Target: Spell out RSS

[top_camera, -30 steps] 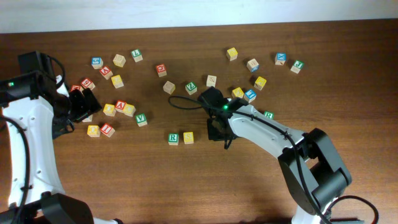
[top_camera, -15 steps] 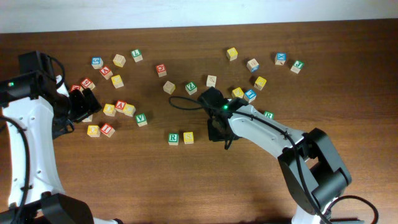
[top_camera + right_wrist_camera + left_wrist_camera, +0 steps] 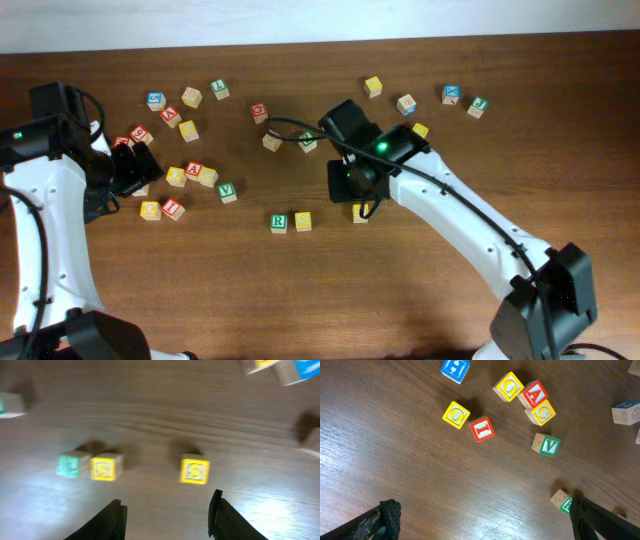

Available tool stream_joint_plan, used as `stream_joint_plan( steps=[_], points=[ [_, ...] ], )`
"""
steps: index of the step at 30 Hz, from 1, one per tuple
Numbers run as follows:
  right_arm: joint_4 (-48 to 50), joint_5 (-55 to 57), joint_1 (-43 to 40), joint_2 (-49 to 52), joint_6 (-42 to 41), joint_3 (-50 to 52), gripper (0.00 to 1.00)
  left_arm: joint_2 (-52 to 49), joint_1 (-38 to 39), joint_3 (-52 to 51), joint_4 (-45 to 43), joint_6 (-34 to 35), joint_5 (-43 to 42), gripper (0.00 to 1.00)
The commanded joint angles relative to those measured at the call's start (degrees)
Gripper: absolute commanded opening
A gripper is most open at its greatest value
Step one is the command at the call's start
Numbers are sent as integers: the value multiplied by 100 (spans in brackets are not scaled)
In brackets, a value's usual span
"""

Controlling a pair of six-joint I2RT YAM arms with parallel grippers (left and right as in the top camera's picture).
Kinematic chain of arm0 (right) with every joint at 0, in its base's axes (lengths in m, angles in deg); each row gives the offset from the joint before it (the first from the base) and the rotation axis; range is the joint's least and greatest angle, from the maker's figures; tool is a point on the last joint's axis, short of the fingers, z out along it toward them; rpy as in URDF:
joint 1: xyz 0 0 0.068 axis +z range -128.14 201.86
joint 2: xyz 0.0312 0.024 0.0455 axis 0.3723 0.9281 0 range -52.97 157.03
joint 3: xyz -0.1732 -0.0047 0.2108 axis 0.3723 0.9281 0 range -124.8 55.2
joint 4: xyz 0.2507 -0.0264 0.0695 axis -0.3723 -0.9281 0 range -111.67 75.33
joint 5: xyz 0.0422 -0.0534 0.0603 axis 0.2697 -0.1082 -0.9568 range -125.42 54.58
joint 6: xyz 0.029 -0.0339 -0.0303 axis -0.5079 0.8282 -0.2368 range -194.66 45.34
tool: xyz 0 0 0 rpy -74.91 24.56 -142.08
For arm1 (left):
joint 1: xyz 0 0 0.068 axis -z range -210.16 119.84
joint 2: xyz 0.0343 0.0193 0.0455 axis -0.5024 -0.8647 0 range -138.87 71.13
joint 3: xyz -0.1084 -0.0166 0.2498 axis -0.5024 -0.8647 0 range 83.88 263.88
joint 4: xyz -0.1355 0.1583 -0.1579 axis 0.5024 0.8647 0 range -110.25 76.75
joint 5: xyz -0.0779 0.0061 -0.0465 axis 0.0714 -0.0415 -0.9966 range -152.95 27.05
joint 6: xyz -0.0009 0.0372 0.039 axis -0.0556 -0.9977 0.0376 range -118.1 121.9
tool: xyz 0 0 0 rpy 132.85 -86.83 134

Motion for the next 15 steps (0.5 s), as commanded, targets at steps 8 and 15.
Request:
stream_joint_plan(
  steps=[8,15],
  points=[
    [802,-662,702,658,-295,348,45,0,-13,11,-11,-46,-44,99],
    [955,-120,988,1257,-938,348,45,0,-13,11,-13,-46,-44,99]
  ],
)
